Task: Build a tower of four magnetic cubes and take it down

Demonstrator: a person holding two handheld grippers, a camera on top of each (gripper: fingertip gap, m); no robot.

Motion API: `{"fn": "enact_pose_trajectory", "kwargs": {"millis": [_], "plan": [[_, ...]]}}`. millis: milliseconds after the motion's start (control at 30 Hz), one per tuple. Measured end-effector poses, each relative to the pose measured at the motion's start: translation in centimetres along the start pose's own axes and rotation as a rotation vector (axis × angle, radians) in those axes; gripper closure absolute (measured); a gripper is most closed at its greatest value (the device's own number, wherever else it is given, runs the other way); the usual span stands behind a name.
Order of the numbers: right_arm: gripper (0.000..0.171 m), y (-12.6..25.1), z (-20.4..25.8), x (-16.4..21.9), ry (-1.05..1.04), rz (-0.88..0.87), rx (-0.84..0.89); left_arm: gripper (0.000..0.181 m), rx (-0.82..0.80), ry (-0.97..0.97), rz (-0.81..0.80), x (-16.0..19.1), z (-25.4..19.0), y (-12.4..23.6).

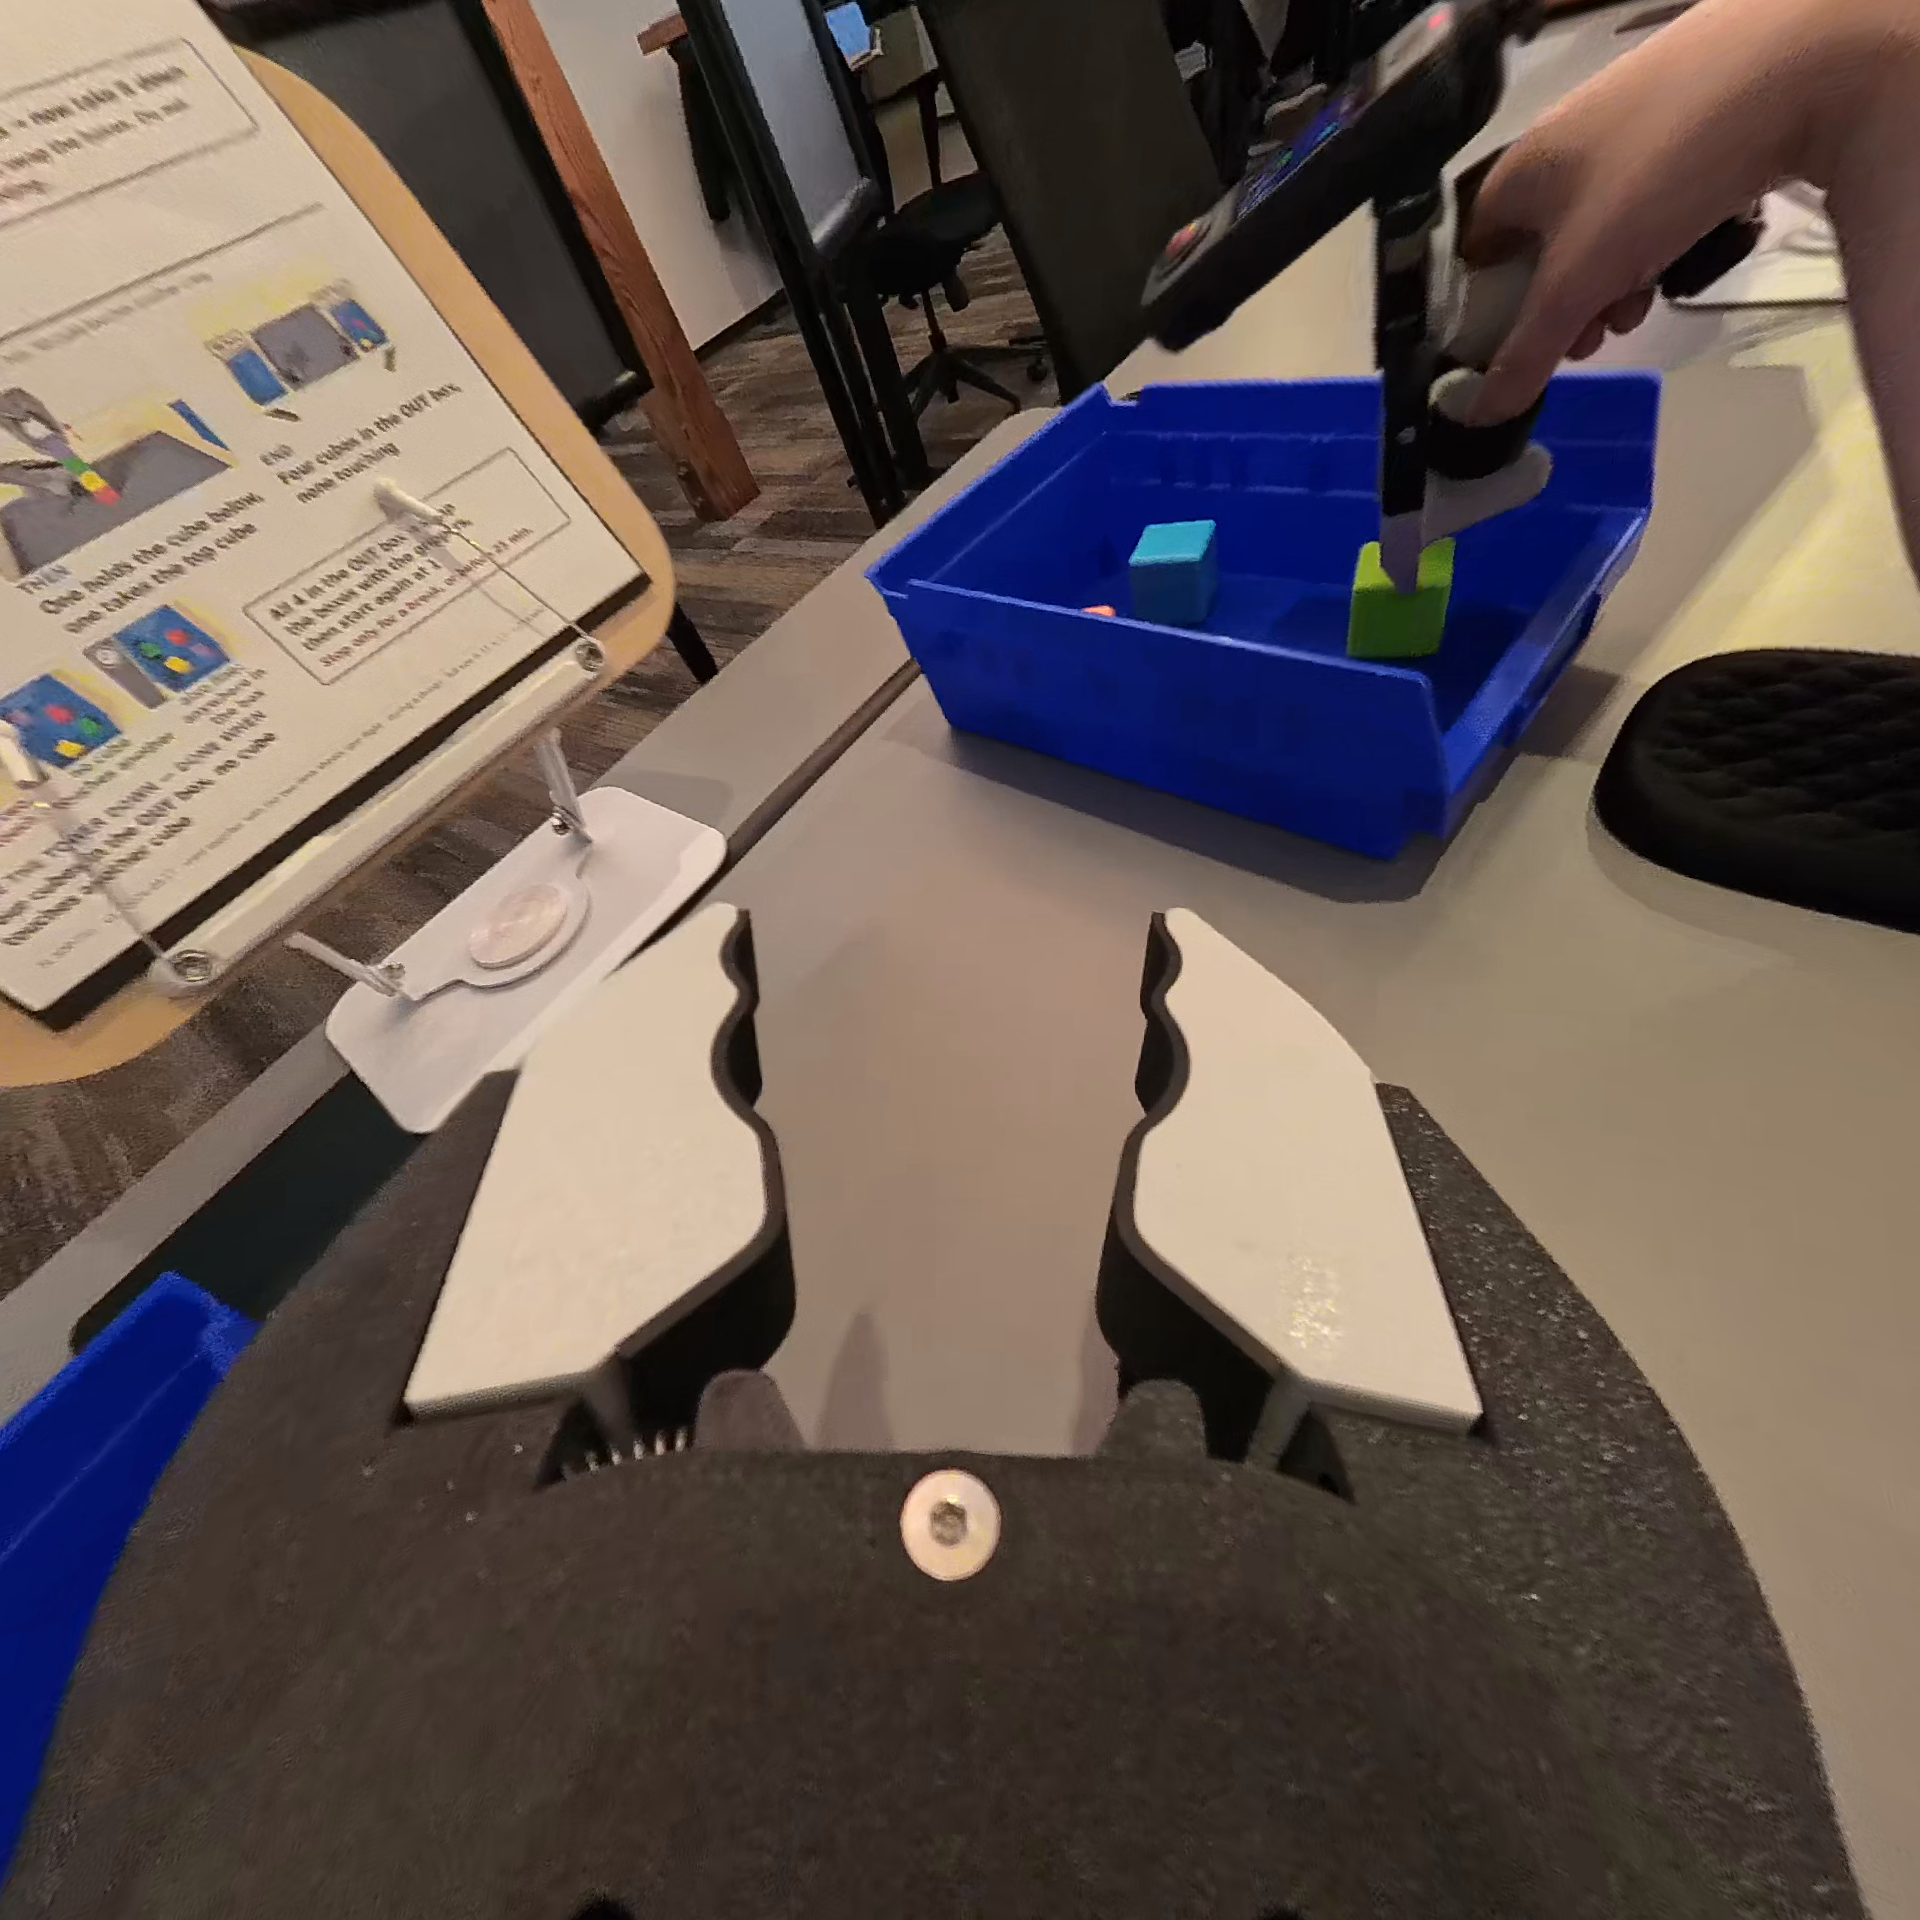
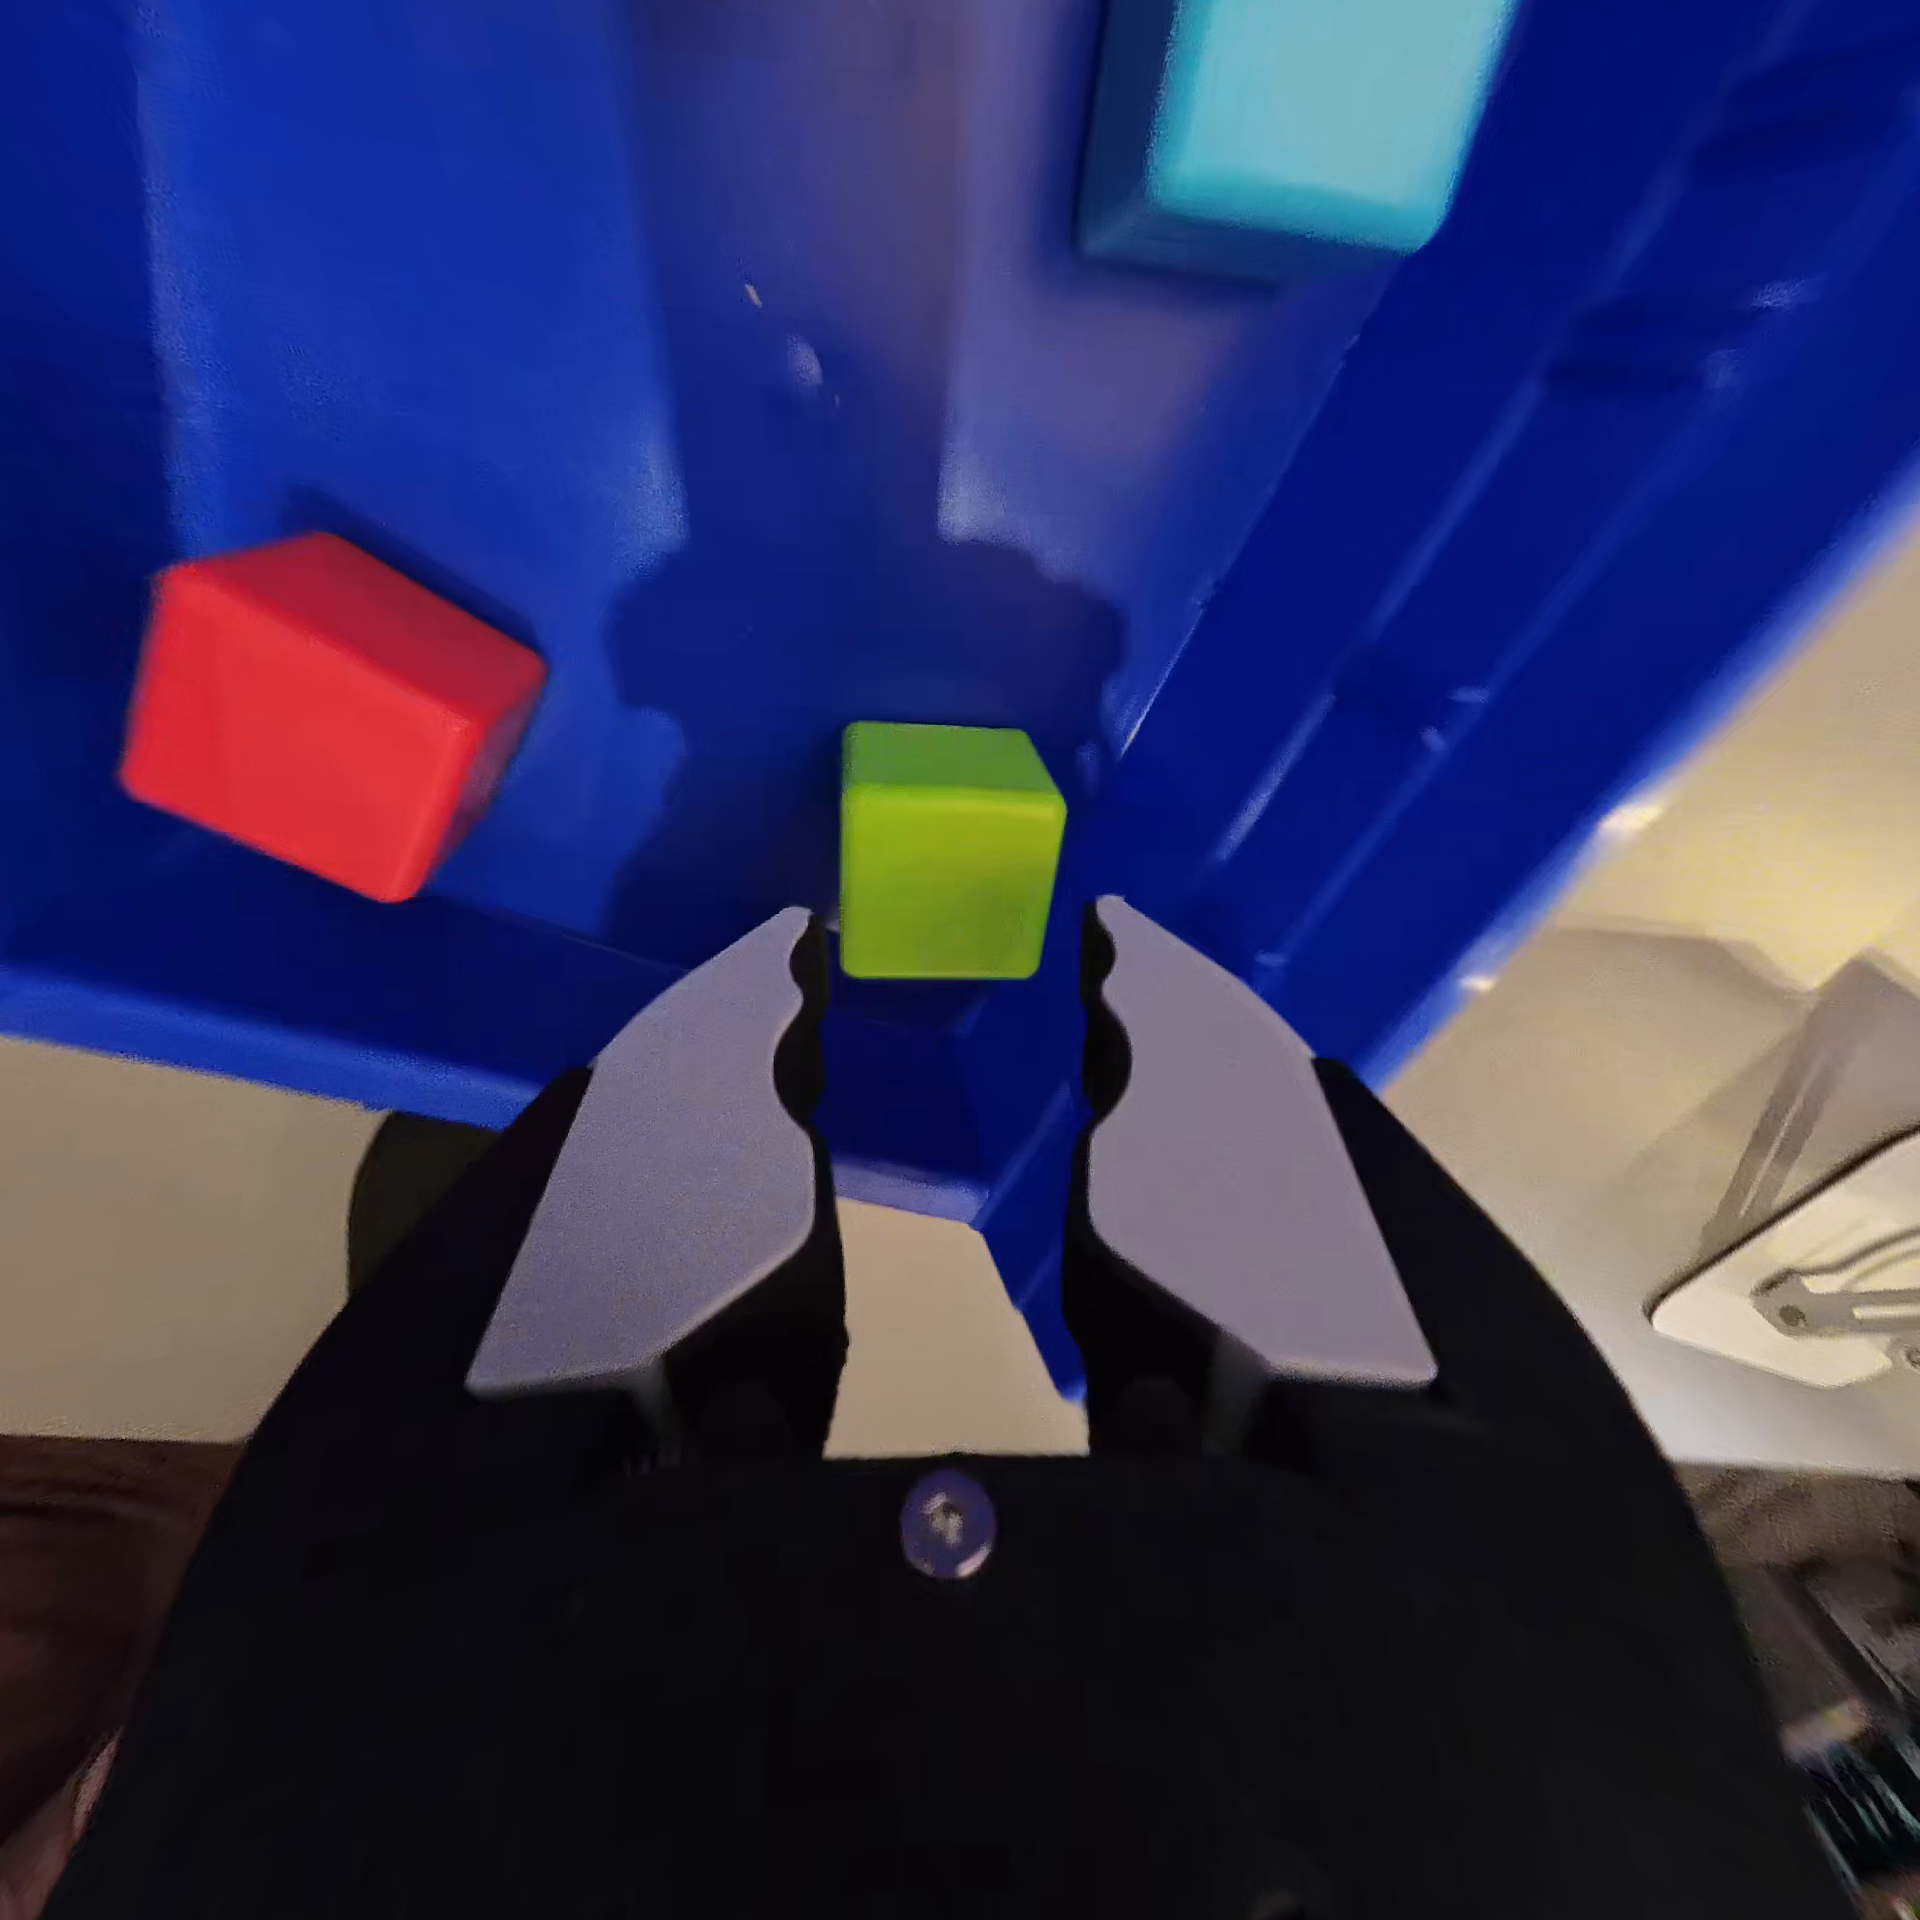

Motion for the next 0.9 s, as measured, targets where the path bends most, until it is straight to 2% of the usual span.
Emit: {"fn": "enact_pose_trajectory", "kwargs": {"millis": [100,200,300,400,467,533,600,633,767,900], "plan": [[0.123,3.9,-0.6,-1.6,0.008,-0.222,0.033,0.105,-0.056,0.021,-0.029,-1.8,2.2,1.5],[0.124,7.7,-3.6,-3.4,-0.085,-0.488,0.119,0.098,-0.192,0.017,0.022,-2.9,6.8,4.4],[0.123,7.9,-6.7,-4.0,-0.225,-0.623,0.116,0.096,-0.411,0.01,0.112,-2.5,13.2,9.1],[0.118,4.8,-8.2,-2.8,-0.257,-0.512,0.114,0.097,-0.627,0.007,0.225,-0.7,19.1,14.7],[0.117,2.7,-8.2,-2.4,-0.271,-0.438,0.084,0.103,-0.66,0.02,0.289,1.1,21.4,17.4],[0.118,1.2,-8.3,-2.6,-0.291,-0.409,0.066,0.099,-0.718,0.052,0.408,3.5,23.2,20.2],[0.139,0.0,-8.1,-2.8,-0.302,-0.381,0.038,0.094,-0.737,0.121,0.5,5.8,24.1,22.1],[0.159,-0.4,-7.4,-3.0,-0.301,-0.373,-0.012,0.094,-0.728,0.171,0.526,6.9,24.3,22.6],[0.163,-0.8,-6.7,-3.3,-0.329,-0.36,-0.066,0.107,-0.685,0.246,0.565,10.0,25.0,22.9],[0.164,-0.7,-6.1,-3.3,-0.323,-0.361,-0.108,0.108,-0.694,0.285,0.727,12.9,24.8,23.5]]}}
Point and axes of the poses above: each gripper's, where its closed fingertips meet, y back along the fingers, x out of its underside, z = x × y across the jaws, the point moved 2 cm from there along y, back along the fingers, and after that the axes turned 13 degrees about -z, right-handed, at the moved point
